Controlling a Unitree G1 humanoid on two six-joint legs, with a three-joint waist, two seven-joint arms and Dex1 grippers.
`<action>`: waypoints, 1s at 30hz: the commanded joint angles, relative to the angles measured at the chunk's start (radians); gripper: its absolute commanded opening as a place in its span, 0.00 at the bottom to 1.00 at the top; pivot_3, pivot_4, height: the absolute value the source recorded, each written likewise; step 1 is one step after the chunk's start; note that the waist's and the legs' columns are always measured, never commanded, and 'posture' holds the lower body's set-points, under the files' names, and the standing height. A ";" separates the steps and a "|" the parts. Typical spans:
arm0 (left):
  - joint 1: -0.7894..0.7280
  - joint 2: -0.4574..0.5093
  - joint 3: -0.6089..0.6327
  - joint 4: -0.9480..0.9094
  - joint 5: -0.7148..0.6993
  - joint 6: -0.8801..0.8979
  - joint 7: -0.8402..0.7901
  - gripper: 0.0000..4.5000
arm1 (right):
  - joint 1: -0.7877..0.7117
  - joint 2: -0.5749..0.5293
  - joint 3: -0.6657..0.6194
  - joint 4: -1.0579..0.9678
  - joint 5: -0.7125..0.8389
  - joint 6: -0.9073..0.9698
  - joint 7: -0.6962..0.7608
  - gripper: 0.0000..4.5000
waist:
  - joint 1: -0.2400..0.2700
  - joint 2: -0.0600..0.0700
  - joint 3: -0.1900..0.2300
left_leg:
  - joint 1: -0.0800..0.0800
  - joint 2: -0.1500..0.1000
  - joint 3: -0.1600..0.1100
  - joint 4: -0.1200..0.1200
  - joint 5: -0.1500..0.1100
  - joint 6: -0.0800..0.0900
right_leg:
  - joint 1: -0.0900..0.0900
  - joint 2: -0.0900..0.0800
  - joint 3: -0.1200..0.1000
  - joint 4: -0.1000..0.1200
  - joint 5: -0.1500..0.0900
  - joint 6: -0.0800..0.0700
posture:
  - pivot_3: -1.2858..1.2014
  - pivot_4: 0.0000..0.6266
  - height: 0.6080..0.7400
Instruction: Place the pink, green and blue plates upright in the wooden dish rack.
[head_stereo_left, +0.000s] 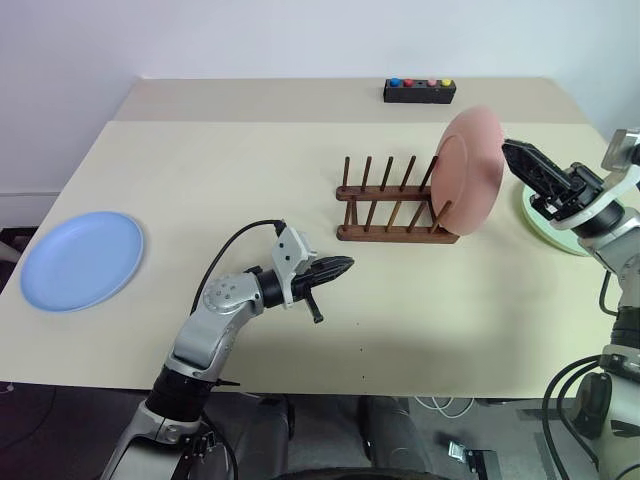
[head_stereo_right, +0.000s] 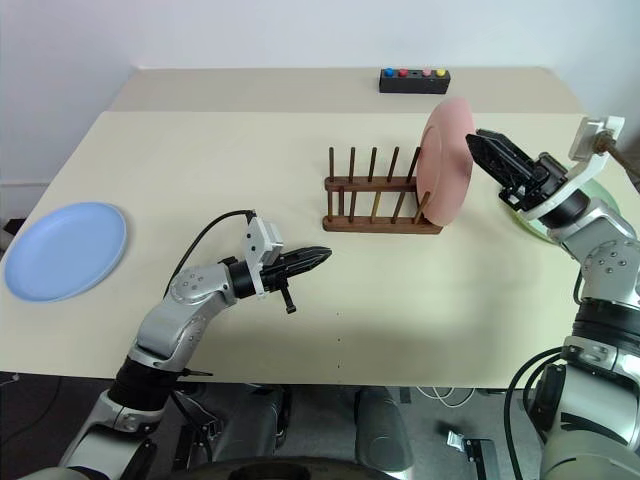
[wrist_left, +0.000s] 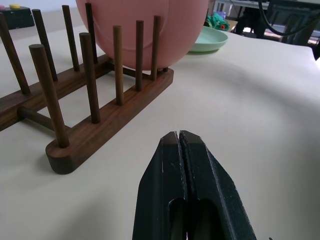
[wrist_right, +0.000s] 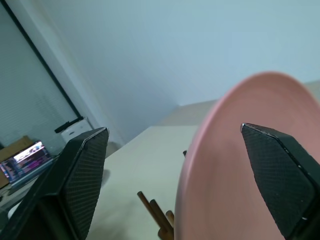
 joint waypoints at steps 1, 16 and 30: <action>0.002 -0.003 -0.004 -0.038 -0.009 -0.003 0.002 0.00 | -0.013 -0.011 -0.050 -0.033 -0.007 -0.071 -0.006 0.99 | 0.000 0.000 0.000 | 0.000 0.000 0.000 0.000 0.000 0.000 | 0.000 0.000 0.000 0.000 0.000 0.000 | 0.52 0.24 0.96; 0.009 -0.003 -0.006 -0.026 -0.007 -0.006 0.001 0.00 | 0.263 -0.247 -0.128 -0.039 -0.263 -0.255 -0.064 0.99 | -0.005 0.000 0.000 | 0.000 0.000 0.001 0.000 0.000 0.000 | 0.000 0.000 0.000 0.000 -0.001 -0.001 | 0.52 0.24 0.96; -0.013 -0.005 -0.001 -0.017 -0.008 -0.011 -0.013 0.00 | 0.068 -0.230 0.266 0.449 -0.770 -0.639 -0.224 0.99 | -0.005 0.001 -0.001 | 0.001 0.000 0.002 0.000 0.000 0.000 | 0.000 0.000 0.001 0.000 0.000 0.000 | 0.52 0.24 0.96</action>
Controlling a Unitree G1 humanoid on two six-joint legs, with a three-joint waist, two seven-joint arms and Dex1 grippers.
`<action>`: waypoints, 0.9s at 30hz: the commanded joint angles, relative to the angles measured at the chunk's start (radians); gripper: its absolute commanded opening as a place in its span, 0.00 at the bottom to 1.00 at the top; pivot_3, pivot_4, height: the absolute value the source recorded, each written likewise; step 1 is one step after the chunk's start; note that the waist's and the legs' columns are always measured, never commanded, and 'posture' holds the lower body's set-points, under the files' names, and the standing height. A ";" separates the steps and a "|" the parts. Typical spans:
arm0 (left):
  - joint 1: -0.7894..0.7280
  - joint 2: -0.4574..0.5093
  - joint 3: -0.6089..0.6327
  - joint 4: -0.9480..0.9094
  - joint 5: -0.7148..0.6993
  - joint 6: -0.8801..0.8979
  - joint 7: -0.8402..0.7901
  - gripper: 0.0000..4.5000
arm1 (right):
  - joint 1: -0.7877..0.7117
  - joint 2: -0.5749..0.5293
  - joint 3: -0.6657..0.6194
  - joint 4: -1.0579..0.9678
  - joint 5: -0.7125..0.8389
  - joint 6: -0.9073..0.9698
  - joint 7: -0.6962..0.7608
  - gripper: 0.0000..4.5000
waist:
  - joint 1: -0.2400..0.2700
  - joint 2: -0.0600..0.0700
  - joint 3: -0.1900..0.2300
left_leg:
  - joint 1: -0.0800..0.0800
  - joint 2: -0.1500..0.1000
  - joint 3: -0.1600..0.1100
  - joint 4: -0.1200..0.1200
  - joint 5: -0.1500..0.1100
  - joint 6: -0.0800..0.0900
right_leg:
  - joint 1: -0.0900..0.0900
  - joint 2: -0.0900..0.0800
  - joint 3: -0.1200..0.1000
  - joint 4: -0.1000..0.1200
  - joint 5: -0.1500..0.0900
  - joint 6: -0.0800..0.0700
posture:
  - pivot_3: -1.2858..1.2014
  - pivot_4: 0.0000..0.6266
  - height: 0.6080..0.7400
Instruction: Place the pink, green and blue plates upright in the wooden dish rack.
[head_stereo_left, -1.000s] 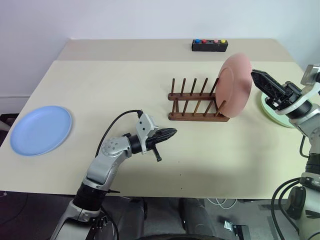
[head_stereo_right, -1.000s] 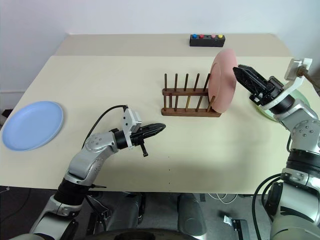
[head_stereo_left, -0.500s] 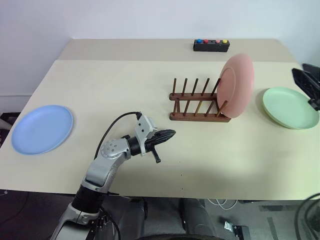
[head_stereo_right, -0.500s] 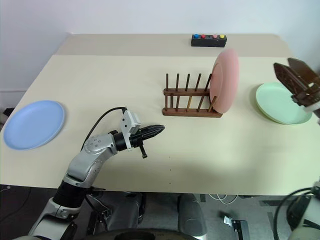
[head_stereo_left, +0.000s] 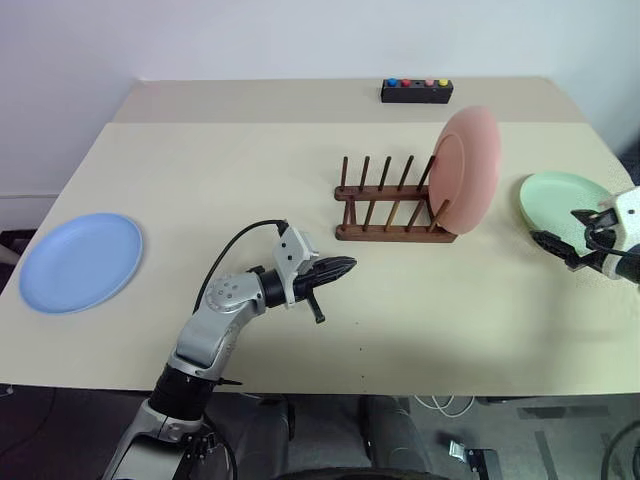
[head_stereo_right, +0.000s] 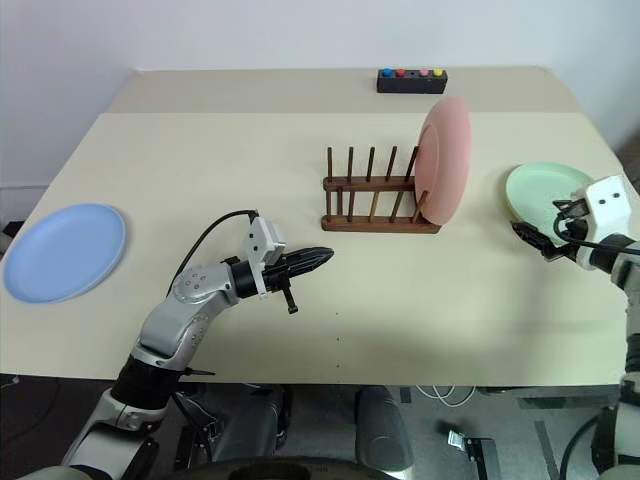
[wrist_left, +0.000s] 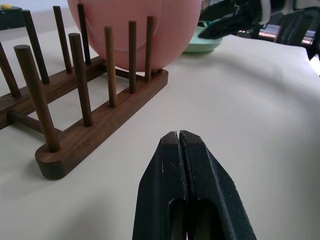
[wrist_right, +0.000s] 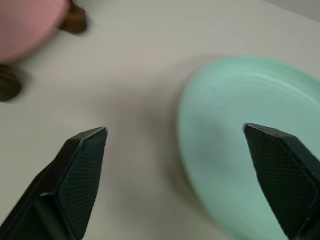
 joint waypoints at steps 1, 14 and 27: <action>-0.001 0.003 0.003 -0.031 -0.007 -0.010 0.000 0.00 | -0.073 0.008 0.053 0.121 -0.085 -0.097 -0.034 0.99 | 0.001 0.000 0.000 | 0.000 0.000 0.000 0.000 0.000 0.000 | 0.000 0.000 0.000 0.000 0.000 0.000 | 0.52 0.24 0.96; 0.018 0.007 0.003 -0.052 -0.003 -0.004 0.024 0.00 | -0.192 0.043 0.119 0.373 -0.172 -0.230 -0.071 0.38 | 0.001 0.000 0.000 | 0.000 0.000 0.000 0.000 0.000 0.000 | 0.001 0.000 0.000 0.000 0.000 0.000 | 0.52 0.24 0.96; 0.011 0.012 0.001 -0.042 -0.004 -0.008 0.014 0.00 | -0.223 0.027 0.009 0.212 -0.110 -0.362 -0.221 0.02 | 0.000 0.000 0.000 | 0.002 0.000 0.000 0.000 0.000 0.000 | 0.002 0.000 0.000 0.000 0.000 0.000 | 0.52 0.24 0.96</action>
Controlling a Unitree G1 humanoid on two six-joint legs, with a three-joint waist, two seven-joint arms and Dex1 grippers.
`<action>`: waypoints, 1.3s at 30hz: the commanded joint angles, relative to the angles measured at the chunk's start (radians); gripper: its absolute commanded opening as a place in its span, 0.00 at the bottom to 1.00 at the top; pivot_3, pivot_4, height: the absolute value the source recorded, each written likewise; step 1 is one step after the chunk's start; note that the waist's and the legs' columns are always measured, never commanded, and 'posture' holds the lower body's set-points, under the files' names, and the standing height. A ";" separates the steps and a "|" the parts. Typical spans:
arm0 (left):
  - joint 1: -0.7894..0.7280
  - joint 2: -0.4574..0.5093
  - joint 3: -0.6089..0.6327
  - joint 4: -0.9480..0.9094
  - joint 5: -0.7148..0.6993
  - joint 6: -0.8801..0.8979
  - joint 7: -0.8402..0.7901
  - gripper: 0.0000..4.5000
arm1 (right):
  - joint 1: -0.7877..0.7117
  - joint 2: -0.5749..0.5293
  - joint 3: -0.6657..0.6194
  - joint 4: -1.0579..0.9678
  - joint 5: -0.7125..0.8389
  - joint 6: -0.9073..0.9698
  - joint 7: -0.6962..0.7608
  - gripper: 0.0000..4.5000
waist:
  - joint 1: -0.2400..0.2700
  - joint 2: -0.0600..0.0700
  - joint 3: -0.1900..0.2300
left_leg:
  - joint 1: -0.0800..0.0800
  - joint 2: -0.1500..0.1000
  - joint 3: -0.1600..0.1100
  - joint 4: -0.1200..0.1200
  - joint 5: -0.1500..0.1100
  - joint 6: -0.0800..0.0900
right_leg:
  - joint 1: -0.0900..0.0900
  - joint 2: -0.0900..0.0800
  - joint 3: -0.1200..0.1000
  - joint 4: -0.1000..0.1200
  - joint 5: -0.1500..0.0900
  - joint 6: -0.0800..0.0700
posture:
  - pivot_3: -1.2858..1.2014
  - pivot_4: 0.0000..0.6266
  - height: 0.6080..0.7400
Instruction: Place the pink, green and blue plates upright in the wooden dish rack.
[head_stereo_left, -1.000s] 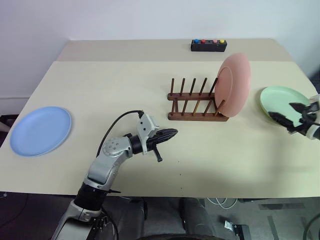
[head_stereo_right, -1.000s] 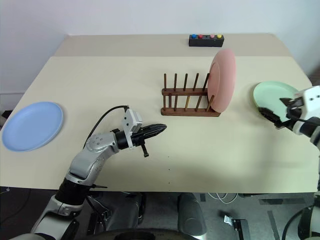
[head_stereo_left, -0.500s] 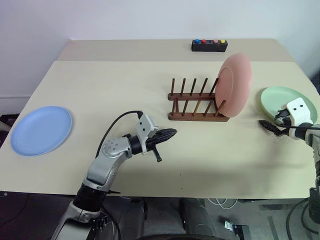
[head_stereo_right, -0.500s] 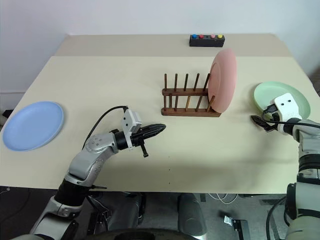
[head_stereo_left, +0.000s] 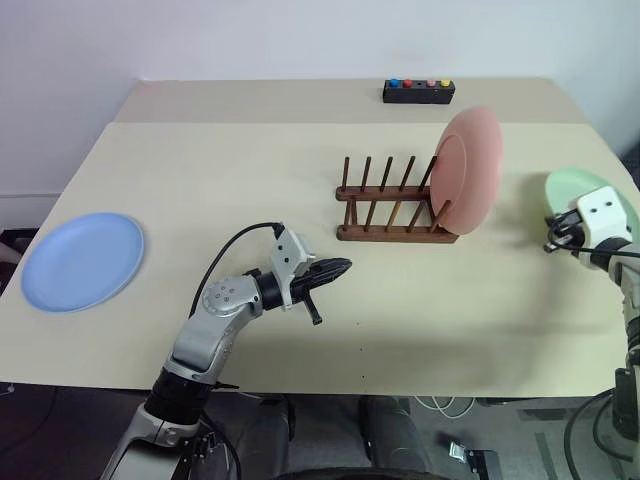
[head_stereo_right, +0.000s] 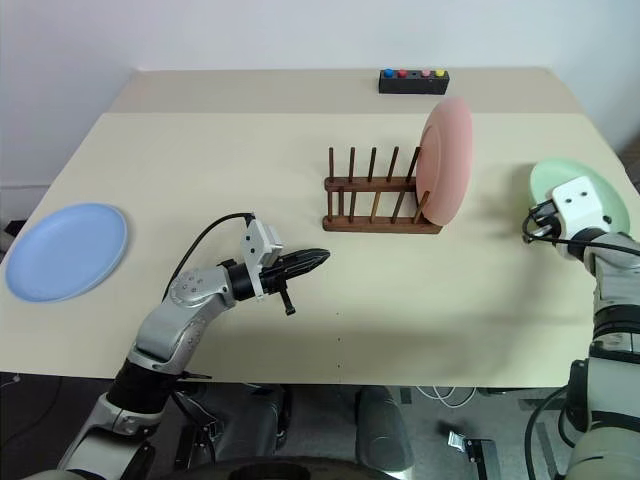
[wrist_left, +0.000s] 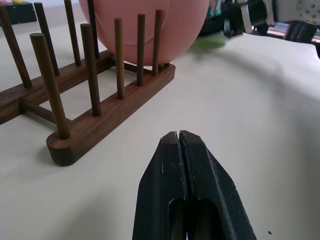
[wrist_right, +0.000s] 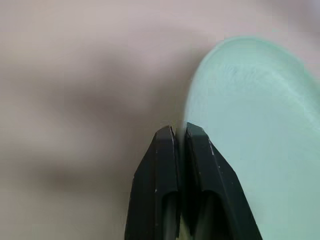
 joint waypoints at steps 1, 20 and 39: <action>-0.011 0.001 -0.003 -0.030 -0.004 -0.008 -0.004 0.00 | -0.048 -0.026 -0.088 -0.157 0.064 -0.070 -0.039 0.02 | -0.003 0.000 0.000 | 0.000 0.000 0.000 0.000 0.000 0.000 | 0.000 0.000 0.000 0.000 0.000 0.000 | 0.52 0.24 0.96; 0.002 0.011 0.003 -0.042 -0.003 -0.002 0.009 0.00 | -0.100 0.205 -0.122 -1.189 0.998 0.600 0.152 0.02 | -0.005 0.001 0.000 | -0.001 0.000 -0.003 0.000 0.000 0.000 | 0.000 0.000 -0.001 0.001 0.000 0.000 | 0.52 0.24 0.96; 0.007 0.043 0.037 -0.084 -0.022 0.009 0.021 0.00 | 0.128 0.406 -0.228 -1.154 1.294 0.812 -0.143 0.02 | 0.004 0.000 0.000 | -0.004 0.000 -0.002 0.000 0.000 0.000 | -0.004 0.000 -0.002 0.001 0.000 0.000 | 0.52 0.24 0.96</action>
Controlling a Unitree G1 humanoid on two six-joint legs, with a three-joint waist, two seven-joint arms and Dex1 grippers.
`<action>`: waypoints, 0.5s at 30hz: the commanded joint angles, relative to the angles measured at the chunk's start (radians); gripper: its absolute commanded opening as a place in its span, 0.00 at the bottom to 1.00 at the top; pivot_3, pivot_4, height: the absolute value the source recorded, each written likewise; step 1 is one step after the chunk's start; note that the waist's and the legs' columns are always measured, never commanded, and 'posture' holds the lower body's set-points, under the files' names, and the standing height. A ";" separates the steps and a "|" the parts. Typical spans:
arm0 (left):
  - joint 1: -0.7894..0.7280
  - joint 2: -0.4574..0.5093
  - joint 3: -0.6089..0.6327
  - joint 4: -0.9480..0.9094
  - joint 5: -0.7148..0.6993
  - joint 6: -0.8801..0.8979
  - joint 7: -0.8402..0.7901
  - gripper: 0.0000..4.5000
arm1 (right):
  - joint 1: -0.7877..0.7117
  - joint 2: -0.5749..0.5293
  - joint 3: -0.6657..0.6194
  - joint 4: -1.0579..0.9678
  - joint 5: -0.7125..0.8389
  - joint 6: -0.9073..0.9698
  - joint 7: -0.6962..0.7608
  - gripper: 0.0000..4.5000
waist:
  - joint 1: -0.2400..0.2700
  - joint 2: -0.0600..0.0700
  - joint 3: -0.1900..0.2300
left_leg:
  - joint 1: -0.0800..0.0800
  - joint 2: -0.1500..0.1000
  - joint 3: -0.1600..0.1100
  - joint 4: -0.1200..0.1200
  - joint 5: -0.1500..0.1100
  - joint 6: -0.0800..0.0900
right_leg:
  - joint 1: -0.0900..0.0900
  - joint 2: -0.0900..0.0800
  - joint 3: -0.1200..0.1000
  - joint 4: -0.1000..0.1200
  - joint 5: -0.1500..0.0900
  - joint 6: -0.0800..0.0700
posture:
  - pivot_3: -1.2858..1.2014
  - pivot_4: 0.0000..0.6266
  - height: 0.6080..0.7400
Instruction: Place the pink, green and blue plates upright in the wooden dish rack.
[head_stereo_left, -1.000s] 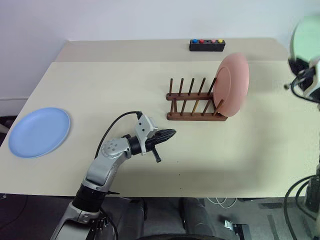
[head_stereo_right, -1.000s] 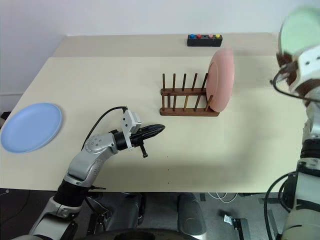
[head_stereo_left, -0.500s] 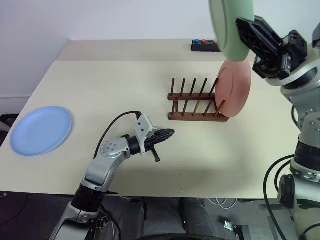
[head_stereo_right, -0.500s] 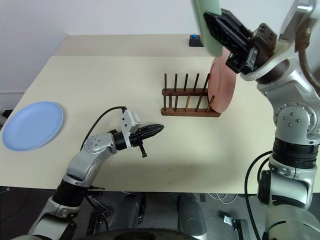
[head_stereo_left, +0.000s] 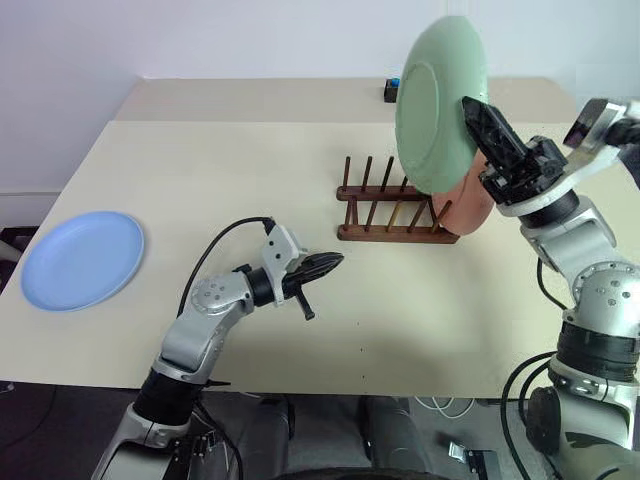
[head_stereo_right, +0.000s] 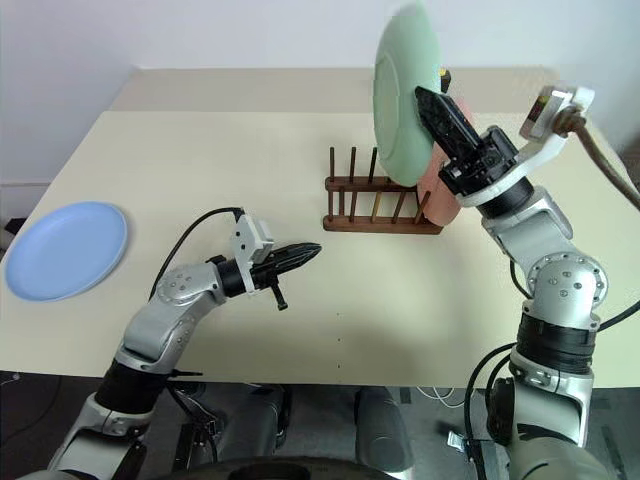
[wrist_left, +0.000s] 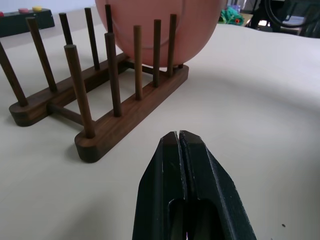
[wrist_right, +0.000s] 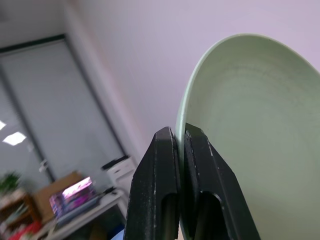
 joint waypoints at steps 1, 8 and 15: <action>0.002 -0.001 0.012 -0.037 -0.017 -0.008 -0.002 0.00 | -0.004 0.007 -0.038 -0.009 0.025 0.003 -0.027 0.02 | 0.000 0.000 0.000 | 0.000 0.000 0.000 0.000 0.000 0.000 | 0.000 0.000 0.000 0.000 0.000 0.000 | 0.52 0.24 0.96; 0.003 -0.001 0.011 -0.032 -0.014 -0.011 -0.002 0.00 | -0.005 0.033 -0.022 -0.009 0.014 0.001 -0.063 0.02 | -0.001 0.000 0.000 | 0.000 0.000 0.000 0.000 0.000 0.000 | 0.000 0.000 0.000 0.000 0.000 0.000 | 0.52 0.24 0.96; 0.006 -0.001 0.011 -0.031 -0.012 -0.013 0.000 0.00 | -0.012 0.054 -0.008 -0.001 -0.012 -0.001 -0.107 0.02 | -0.001 0.000 0.000 | -0.001 0.000 0.000 0.000 0.000 0.000 | -0.001 0.000 0.000 0.000 0.000 0.000 | 0.52 0.24 0.96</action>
